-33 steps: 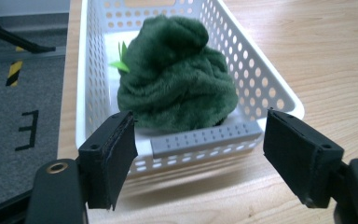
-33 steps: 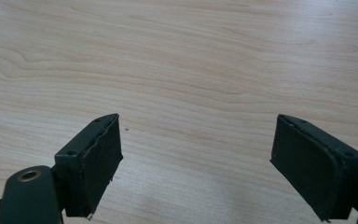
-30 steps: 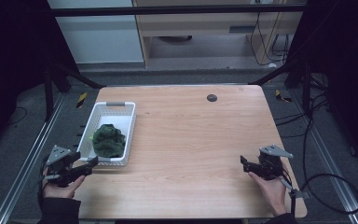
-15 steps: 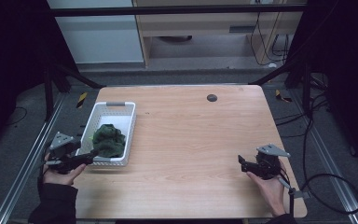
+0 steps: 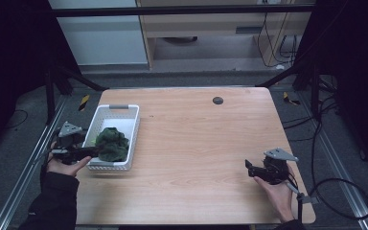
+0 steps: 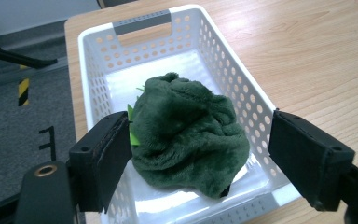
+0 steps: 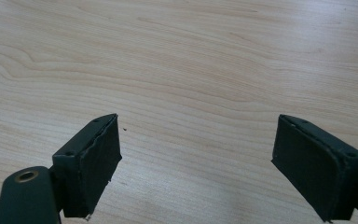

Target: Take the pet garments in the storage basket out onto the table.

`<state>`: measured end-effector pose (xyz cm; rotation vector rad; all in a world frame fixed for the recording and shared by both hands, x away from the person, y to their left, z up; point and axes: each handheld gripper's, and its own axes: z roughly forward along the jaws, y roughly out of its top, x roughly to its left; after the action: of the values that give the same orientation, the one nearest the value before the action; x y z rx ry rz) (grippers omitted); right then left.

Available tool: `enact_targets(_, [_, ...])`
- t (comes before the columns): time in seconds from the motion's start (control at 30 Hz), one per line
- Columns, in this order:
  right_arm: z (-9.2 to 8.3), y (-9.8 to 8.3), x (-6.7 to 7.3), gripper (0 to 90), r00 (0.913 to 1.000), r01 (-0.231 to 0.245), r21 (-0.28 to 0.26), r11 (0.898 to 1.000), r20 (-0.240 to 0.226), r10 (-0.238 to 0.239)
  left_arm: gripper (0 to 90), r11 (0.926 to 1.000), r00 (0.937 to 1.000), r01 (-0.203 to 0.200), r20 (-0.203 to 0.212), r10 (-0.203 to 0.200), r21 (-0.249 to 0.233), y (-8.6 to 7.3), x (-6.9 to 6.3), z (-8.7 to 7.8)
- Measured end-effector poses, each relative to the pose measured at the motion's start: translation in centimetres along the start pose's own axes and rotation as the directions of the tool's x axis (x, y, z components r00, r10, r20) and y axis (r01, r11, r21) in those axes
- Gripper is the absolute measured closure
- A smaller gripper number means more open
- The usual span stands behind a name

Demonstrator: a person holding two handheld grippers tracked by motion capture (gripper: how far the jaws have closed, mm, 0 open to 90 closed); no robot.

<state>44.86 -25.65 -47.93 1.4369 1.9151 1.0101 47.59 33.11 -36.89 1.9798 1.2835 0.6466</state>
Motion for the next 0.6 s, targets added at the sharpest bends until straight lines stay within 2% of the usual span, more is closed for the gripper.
enact_targets(0.17, [0.0,-0.1,0.0,15.0,1.0000,0.006,0.006,1.000,0.003,-0.006,19.4,0.9996,0.9998,-0.018,0.008,0.017,0.022,0.8,-0.1,0.5])
enact_targets(0.2, [0.1,-0.1,0.0,15.0,0.9999,0.009,0.005,1.000,0.005,-0.009,19.4,0.9988,0.9994,-0.033,0.011,0.033,0.036,1.3,-0.1,0.7])
enact_targets(0.27, [0.1,-0.1,0.0,15.0,0.9999,0.011,0.008,1.000,0.004,-0.011,19.4,0.9984,0.9992,-0.037,0.015,0.037,0.043,1.8,-0.1,0.9])
enact_targets(0.6, [0.1,-0.2,0.0,15.0,0.9999,0.016,0.011,1.000,0.001,-0.016,18.7,0.9939,0.9973,-0.073,0.001,0.073,0.082,3.7,-0.1,1.8])
